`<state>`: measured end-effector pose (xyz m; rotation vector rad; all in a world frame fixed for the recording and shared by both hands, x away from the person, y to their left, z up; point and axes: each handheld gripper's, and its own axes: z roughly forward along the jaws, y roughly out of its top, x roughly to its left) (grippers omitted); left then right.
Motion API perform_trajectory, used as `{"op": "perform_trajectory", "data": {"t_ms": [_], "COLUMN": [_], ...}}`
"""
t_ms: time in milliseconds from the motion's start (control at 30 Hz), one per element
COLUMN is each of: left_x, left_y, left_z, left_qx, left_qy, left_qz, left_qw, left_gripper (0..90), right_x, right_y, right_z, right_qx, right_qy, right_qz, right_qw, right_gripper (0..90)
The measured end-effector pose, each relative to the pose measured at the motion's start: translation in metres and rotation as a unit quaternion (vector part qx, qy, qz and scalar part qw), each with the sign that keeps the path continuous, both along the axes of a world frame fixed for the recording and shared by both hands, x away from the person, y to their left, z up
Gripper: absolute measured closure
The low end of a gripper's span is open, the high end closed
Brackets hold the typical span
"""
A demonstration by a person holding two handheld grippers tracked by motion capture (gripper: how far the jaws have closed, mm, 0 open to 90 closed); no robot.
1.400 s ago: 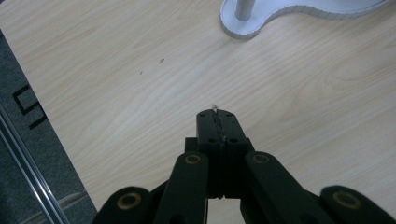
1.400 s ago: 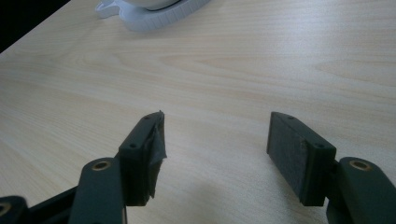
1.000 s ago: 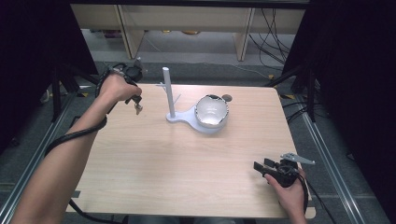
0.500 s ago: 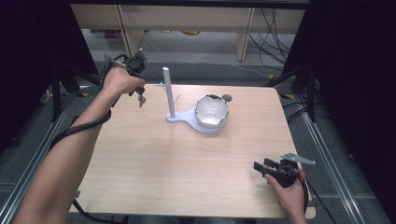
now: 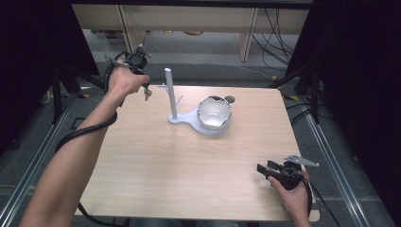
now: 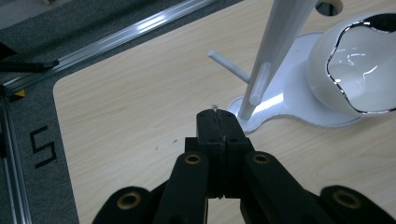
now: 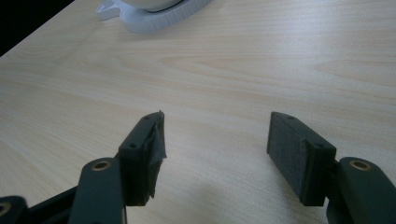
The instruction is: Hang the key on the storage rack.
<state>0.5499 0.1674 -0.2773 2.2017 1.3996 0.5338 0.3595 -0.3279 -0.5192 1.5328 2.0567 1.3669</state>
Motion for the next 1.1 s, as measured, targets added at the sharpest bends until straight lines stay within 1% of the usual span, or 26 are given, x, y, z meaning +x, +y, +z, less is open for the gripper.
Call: {"op": "perform_trajectory", "data": {"t_ms": [33,67,233,300,400,467,533,567,667,700,733,833,867,967,1000,1033,1100], "left_x": [0.0,0.0,-0.001,-0.001,-0.003,-0.004,-0.004,-0.005,-0.005,-0.005,-0.005,-0.005,-0.005,-0.005,-0.005,-0.005,-0.004], "left_y": [0.0,-0.001,-0.004,-0.005,-0.007,-0.008,-0.009,-0.01,-0.01,-0.011,-0.011,-0.013,-0.014,-0.016,-0.017,-0.017,-0.017], "left_z": [0.0,0.0,-0.003,-0.004,-0.006,-0.007,-0.009,-0.01,-0.011,-0.012,-0.012,-0.013,-0.013,-0.013,-0.013,-0.013,-0.013], "left_qx": [-0.003,-0.006,-0.022,-0.024,-0.033,-0.031,-0.035,-0.036,-0.036,-0.037,-0.039,-0.043,-0.043,-0.045,-0.044,-0.044,-0.043], "left_qy": [-0.004,-0.008,-0.035,-0.036,-0.046,-0.049,-0.055,-0.058,-0.062,-0.062,-0.064,-0.068,-0.068,-0.068,-0.067,-0.069,-0.069], "left_qz": [0.002,0.004,0.011,0.012,0.01,0.008,0.008,0.007,0.008,0.007,0.007,0.007,0.005,0.003,0.002,0.002,0.003], "left_qw": [1.0,0.9999,0.9991,0.999,0.9984,0.9983,0.9978,0.9977,0.9974,0.9974,0.9972,0.9967,0.9968,0.9967,0.9967,0.9967,0.9967], "left_gripper": [89.5,89.5,89.5,89.5,89.5,89.5,89.5,89.5,89.5,89.5,89.5,89.5,89.5,89.5,89.5,89.5,89.5], "right_x": [0.0,-0.001,-0.001,-0.001,-0.001,-0.001,-0.001,-0.001,-0.001,-0.001,-0.001,0.0,-0.001,-0.001,-0.001,-0.001,-0.001], "right_y": [0.0,0.001,0.001,0.001,0.002,0.001,0.001,0.001,0.002,0.001,0.002,0.001,0.003,0.003,0.003,0.001,0.001], "right_z": [0.0,0.0,0.0,0.0,0.001,0.0,0.0,0.0,0.001,0.0,0.0,0.0,0.001,0.001,0.001,0.0,0.0], "right_qx": [-0.001,0.004,0.007,0.007,0.005,0.005,0.007,0.003,0.006,0.0,0.006,0.005,0.008,0.008,0.007,0.006,0.007], "right_qy": [0.0,0.004,0.003,0.002,0.006,0.004,0.005,0.002,0.004,0.003,0.004,0.003,0.016,0.016,0.013,0.006,0.006], "right_qz": [-0.001,-0.006,-0.002,-0.002,-0.008,-0.006,-0.005,-0.002,-0.005,-0.005,-0.005,-0.005,-0.011,-0.011,-0.011,-0.004,-0.005], "right_qw": [1.0,1.0,1.0,1.0,0.9999,1.0,1.0,1.0,1.0,1.0,1.0,1.0,0.9998,0.9998,0.9998,1.0,0.9999], "right_gripper": [37.9,37.9,37.9,37.9,37.9,37.9,37.9,37.9,37.9,37.9,37.9,37.9,37.9,37.9,37.9,37.9,37.9]}}
